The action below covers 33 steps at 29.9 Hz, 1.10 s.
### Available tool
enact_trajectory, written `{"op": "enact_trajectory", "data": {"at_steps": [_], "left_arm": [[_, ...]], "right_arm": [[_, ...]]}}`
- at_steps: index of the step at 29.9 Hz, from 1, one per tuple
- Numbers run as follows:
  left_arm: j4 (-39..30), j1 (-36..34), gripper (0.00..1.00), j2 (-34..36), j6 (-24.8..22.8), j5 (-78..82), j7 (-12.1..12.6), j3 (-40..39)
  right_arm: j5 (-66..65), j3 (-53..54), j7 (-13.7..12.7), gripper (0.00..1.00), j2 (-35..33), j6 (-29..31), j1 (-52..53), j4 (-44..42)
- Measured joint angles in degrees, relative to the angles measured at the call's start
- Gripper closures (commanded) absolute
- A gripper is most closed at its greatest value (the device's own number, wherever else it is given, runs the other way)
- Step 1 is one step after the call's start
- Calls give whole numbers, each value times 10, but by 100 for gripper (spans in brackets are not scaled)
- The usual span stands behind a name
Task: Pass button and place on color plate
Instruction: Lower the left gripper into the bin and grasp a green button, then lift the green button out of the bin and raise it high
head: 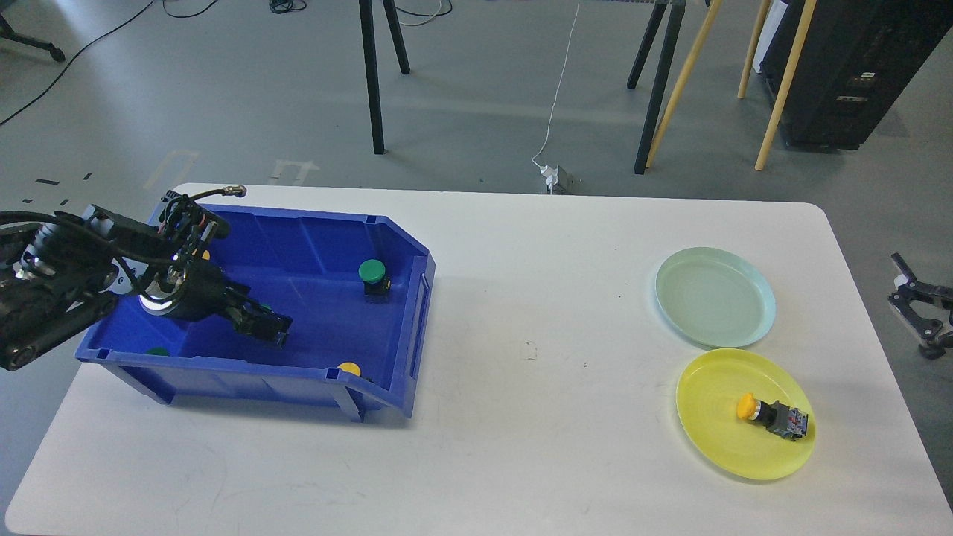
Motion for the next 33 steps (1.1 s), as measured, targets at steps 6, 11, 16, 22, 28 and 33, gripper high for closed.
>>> {"op": "enact_trajectory", "data": {"at_steps": [6, 11, 16, 22, 28, 33], "left_arm": [[6, 12, 35, -7, 0, 3, 0, 1], [7, 12, 83, -9, 0, 5, 0, 1], [7, 12, 98, -9, 0, 6, 0, 1], [-2, 4, 98, -2, 0, 0, 0, -6], [-51, -48, 98, 61, 0, -150, 0, -81], [-74, -51, 98, 44, 0, -362, 0, -123]], "right_arm": [[0, 0, 1, 1, 0, 0, -2, 0], [0, 0, 1, 1, 0, 0, -6, -2], [0, -1, 2, 1, 3, 0, -18, -3], [-1, 0, 2, 1, 6, 0, -26, -4], [-5, 8, 2, 1, 2, 0, -14, -6], [-41, -3, -2, 1, -38, 0, 33, -5]]}}
